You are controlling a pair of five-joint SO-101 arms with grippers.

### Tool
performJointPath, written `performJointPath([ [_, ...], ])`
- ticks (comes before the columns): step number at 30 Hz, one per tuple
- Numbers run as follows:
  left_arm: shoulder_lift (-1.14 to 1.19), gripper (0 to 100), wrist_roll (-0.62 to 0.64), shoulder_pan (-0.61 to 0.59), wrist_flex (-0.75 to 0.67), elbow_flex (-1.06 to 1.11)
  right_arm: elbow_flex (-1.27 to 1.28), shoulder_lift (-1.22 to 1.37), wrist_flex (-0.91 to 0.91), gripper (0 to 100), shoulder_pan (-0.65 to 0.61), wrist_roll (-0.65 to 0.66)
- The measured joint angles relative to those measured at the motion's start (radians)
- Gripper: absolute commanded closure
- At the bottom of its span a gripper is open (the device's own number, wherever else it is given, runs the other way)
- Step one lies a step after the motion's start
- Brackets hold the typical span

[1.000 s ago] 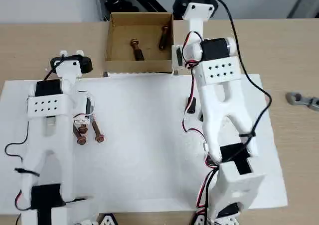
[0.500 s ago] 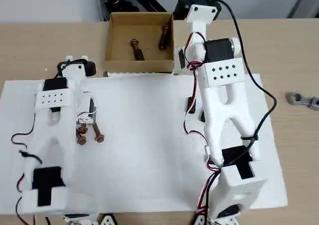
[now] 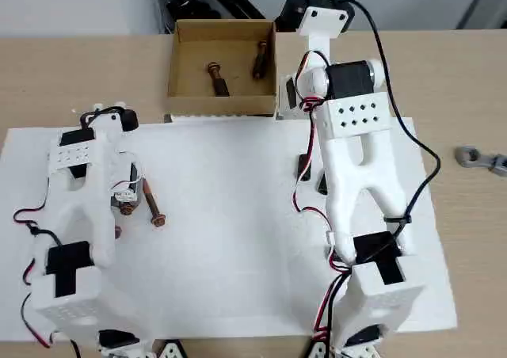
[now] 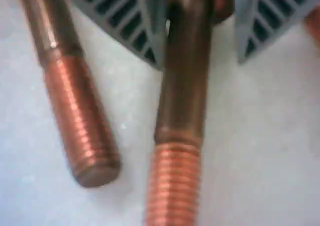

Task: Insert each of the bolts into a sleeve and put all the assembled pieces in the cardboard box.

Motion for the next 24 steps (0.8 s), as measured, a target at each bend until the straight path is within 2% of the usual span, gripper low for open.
performJointPath([
  [5,0.020,99,-0.003,0.003,-0.006,-0.008,0.000,0.000,0.000,84.7,0.000,0.000],
  [18,-0.021,99,-0.057,0.043,-0.006,-0.008,0.000,0.000,0.000,84.8,0.000,0.000],
  [24,-0.120,99,-0.149,0.044,0.023,-0.008,0.000,0.000,0.000,84.8,0.000,-0.006],
])
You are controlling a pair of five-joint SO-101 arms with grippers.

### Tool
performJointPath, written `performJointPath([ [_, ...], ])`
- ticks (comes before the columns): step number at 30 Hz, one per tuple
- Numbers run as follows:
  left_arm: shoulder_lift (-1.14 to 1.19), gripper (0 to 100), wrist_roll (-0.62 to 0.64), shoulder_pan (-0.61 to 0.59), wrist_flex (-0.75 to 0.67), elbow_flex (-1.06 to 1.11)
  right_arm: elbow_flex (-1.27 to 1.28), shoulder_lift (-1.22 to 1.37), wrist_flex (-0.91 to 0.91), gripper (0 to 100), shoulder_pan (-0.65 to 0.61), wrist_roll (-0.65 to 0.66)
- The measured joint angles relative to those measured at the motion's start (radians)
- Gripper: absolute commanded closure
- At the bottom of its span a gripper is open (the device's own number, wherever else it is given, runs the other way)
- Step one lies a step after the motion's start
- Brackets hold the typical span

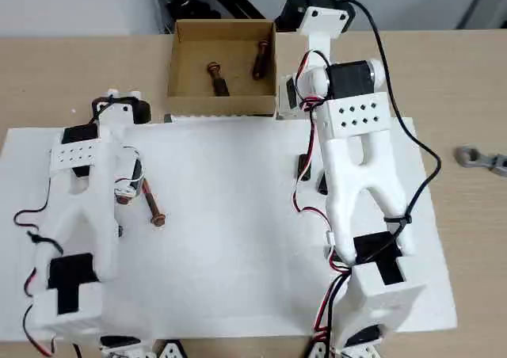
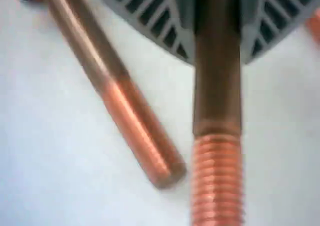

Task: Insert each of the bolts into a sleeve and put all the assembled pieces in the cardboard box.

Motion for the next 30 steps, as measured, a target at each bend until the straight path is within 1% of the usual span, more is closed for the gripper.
performJointPath([
  [4,-0.069,99,-0.049,0.000,0.035,0.000,0.000,0.000,0.000,84.8,0.000,0.000],
  [7,-0.144,99,-0.117,0.000,0.049,0.000,0.000,0.000,0.000,86.3,0.000,-0.006],
  [9,-0.201,99,-0.209,0.008,0.075,0.000,0.000,0.000,0.000,90.4,-0.005,-0.038],
  [13,-0.305,99,-0.476,0.061,0.170,0.000,0.000,0.000,0.000,99.1,-0.023,-0.074],
  [16,-0.364,99,-0.678,0.100,0.239,0.000,0.000,-0.005,0.000,98.2,-0.015,-0.077],
  [18,-0.396,99,-0.779,0.109,0.258,0.000,0.000,-0.020,0.009,98.0,-0.006,-0.077],
  [23,-0.431,99,-0.967,0.110,0.265,0.000,0.000,-0.118,0.035,98.0,0.009,-0.069],
  [30,-0.436,99,-1.172,0.110,0.282,0.061,-0.005,-0.281,0.101,98.0,0.032,0.035],
])
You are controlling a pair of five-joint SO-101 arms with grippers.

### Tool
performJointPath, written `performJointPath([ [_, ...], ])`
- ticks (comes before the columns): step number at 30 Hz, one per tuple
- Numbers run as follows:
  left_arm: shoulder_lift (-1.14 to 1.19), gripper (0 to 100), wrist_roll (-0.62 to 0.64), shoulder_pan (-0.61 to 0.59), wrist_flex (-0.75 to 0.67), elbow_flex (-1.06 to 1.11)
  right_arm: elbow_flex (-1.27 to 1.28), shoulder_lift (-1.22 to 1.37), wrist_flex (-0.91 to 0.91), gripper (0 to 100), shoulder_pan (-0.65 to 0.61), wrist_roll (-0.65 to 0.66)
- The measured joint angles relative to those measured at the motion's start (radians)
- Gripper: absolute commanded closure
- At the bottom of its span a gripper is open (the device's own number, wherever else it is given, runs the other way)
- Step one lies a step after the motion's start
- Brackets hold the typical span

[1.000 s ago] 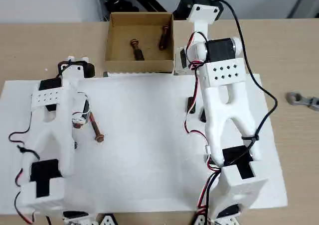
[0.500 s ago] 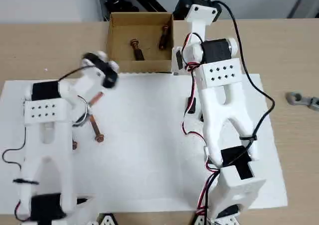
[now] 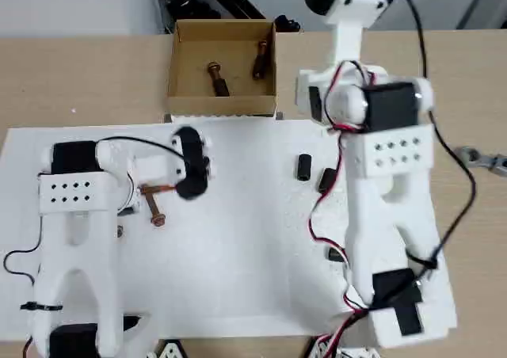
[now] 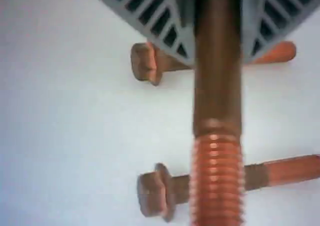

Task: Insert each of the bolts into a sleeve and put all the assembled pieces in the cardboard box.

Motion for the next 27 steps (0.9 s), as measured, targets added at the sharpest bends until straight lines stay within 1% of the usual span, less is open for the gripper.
performJointPath([
  [6,-0.002,99,-0.209,0.000,-0.020,0.107,0.000,-0.049,0.020,98.0,0.055,0.034],
  [11,-0.002,99,-0.347,-0.018,-0.204,0.236,0.000,-0.049,0.020,98.0,0.063,0.034],
  [13,-0.002,99,-0.377,-0.015,-0.267,0.292,0.000,-0.049,0.020,98.0,0.060,0.034],
  [15,-0.002,97,-0.387,-0.015,-0.322,0.334,0.000,-0.049,0.020,98.0,0.061,0.034],
  [18,-0.002,92,-0.390,-0.017,-0.368,0.361,0.000,-0.052,0.020,98.0,0.066,0.034],
  [23,-0.002,85,-0.358,-0.048,-0.388,0.361,0.000,-0.052,0.020,98.0,0.066,0.034],
  [27,-0.002,80,-0.304,-0.052,-0.391,0.361,0.000,-0.052,0.020,98.0,0.066,0.034],
])
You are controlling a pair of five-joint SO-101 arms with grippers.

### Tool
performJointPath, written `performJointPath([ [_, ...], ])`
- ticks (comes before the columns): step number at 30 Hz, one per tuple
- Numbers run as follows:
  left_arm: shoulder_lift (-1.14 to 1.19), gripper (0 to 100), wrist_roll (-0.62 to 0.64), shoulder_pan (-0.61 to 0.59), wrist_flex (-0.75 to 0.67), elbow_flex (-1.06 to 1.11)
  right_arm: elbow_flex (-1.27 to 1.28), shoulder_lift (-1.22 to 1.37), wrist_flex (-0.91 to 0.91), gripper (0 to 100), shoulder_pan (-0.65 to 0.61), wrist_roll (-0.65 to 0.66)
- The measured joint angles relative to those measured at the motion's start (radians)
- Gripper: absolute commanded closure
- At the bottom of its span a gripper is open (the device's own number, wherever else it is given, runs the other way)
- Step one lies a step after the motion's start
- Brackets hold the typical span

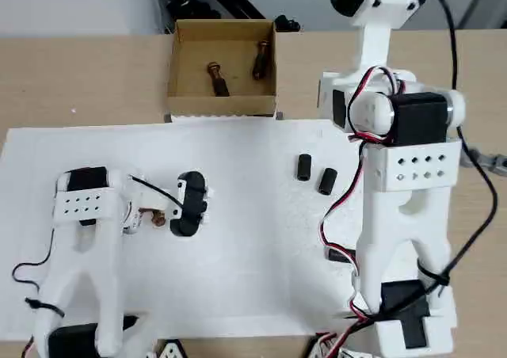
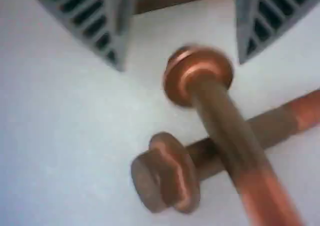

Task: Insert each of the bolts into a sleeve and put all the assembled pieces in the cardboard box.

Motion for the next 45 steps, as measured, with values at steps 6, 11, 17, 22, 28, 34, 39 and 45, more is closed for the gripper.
performJointPath([
  [6,0.000,79,0.161,0.000,0.000,-0.074,0.000,0.000,0.000,98.0,0.000,0.000],
  [11,-0.003,79,0.497,0.000,0.000,-0.170,0.000,0.000,0.000,98.0,0.000,0.000],
  [17,-0.003,79,1.111,0.000,0.075,-0.296,0.000,0.000,0.009,98.0,-0.002,0.000],
  [22,-0.003,79,1.659,0.000,0.112,-0.324,0.051,0.000,0.009,98.1,-0.002,-0.034],
  [28,-0.003,79,2.205,0.000,0.020,-0.324,0.203,0.000,0.009,98.0,0.000,-0.044],
  [34,0.066,79,2.389,0.060,-0.028,-0.361,0.245,0.000,0.009,98.0,0.003,-0.044],
  [39,0.359,79,2.498,0.041,0.064,-0.563,0.245,0.000,0.009,98.0,0.003,-0.044],
  [45,0.790,79,2.576,0.035,0.284,-0.965,0.245,0.000,0.009,98.0,0.003,-0.044],
])
